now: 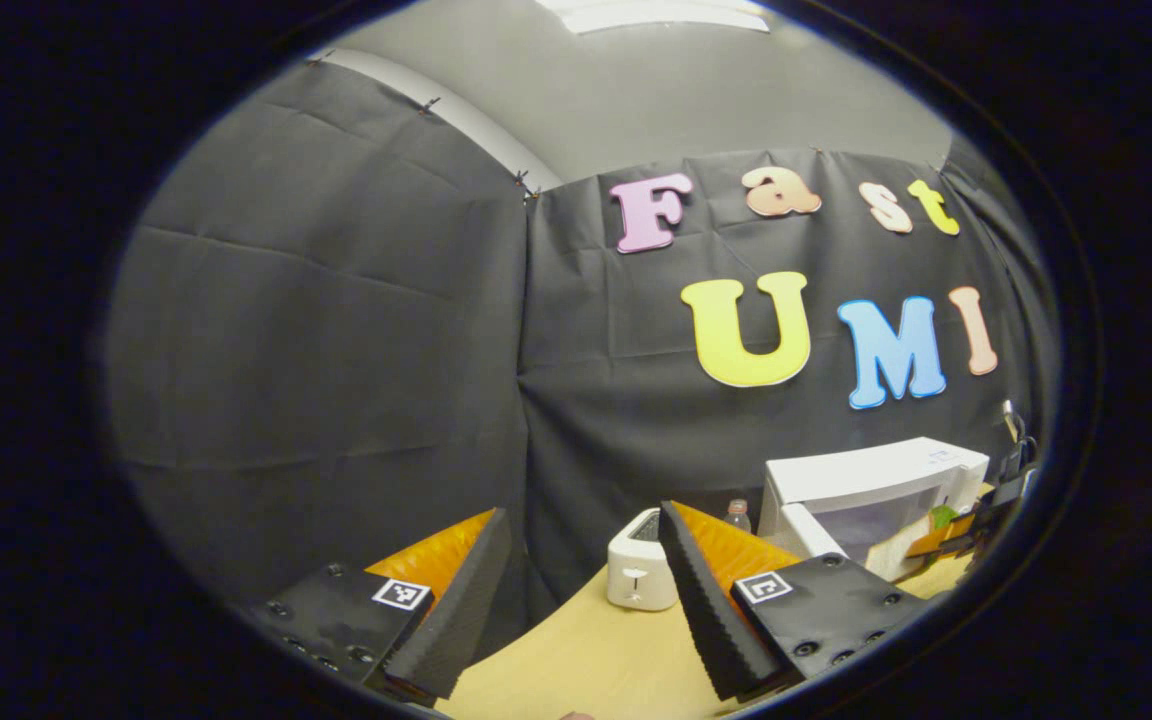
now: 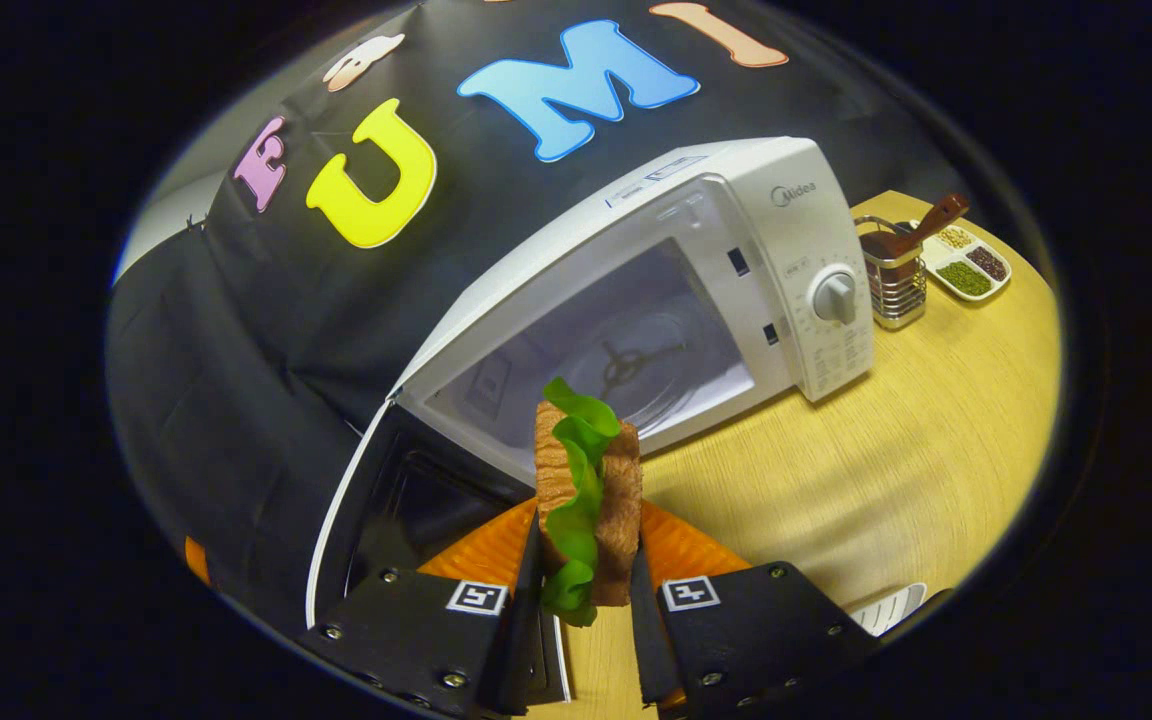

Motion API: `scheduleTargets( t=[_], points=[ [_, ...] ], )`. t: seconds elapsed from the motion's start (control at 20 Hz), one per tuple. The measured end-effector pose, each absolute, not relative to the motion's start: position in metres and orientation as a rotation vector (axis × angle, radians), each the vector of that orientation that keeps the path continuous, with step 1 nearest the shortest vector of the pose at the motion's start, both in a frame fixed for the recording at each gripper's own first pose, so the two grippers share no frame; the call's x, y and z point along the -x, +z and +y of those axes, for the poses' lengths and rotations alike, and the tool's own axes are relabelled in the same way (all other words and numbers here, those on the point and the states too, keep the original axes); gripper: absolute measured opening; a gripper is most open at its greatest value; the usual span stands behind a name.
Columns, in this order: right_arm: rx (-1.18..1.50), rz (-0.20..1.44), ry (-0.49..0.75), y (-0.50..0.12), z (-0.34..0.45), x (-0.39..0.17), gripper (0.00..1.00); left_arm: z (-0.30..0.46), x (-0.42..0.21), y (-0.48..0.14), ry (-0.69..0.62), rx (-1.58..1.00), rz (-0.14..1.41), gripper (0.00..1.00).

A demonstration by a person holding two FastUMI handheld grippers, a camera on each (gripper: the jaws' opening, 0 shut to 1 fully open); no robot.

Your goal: Open the microwave oven with the left hand, put the food in, and close the microwave oven.

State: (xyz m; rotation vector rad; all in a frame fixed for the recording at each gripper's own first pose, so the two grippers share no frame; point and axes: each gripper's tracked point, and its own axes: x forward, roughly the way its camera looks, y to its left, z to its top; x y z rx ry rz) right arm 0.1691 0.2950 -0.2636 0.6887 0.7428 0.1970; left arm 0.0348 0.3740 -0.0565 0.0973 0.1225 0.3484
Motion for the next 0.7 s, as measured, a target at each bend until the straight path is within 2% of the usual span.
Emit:
scheduleTargets(
  t=[0.05, 0.1, 0.5, 0.55, 0.6, 0.65, 0.7],
  points=[
    [-0.681, 0.726, 0.191, -0.266, 0.299, -0.177, 0.42, 0.380, -0.034, -0.057, 0.356, -0.105, 0.128, 0.99],
    [-0.672, 0.707, 0.188, -0.268, 0.304, -0.187, 0.42, 0.384, -0.033, -0.058, 0.364, -0.113, 0.135, 0.91],
    [-0.651, 0.597, 0.177, -0.292, 0.332, -0.257, 0.42, 0.414, -0.016, -0.061, 0.422, -0.175, 0.175, 0.95],
    [-0.655, 0.577, 0.167, -0.294, 0.332, -0.263, 0.42, 0.416, -0.013, -0.059, 0.429, -0.181, 0.178, 0.91],
    [-0.659, 0.566, 0.154, -0.297, 0.330, -0.270, 0.42, 0.418, -0.010, -0.059, 0.436, -0.186, 0.185, 0.95],
    [-0.668, 0.558, 0.140, -0.300, 0.330, -0.276, 0.41, 0.418, -0.006, -0.063, 0.439, -0.192, 0.193, 0.95],
    [-0.681, 0.563, 0.131, -0.306, 0.330, -0.283, 0.41, 0.419, -0.003, -0.065, 0.442, -0.200, 0.202, 0.91]
  ],
)
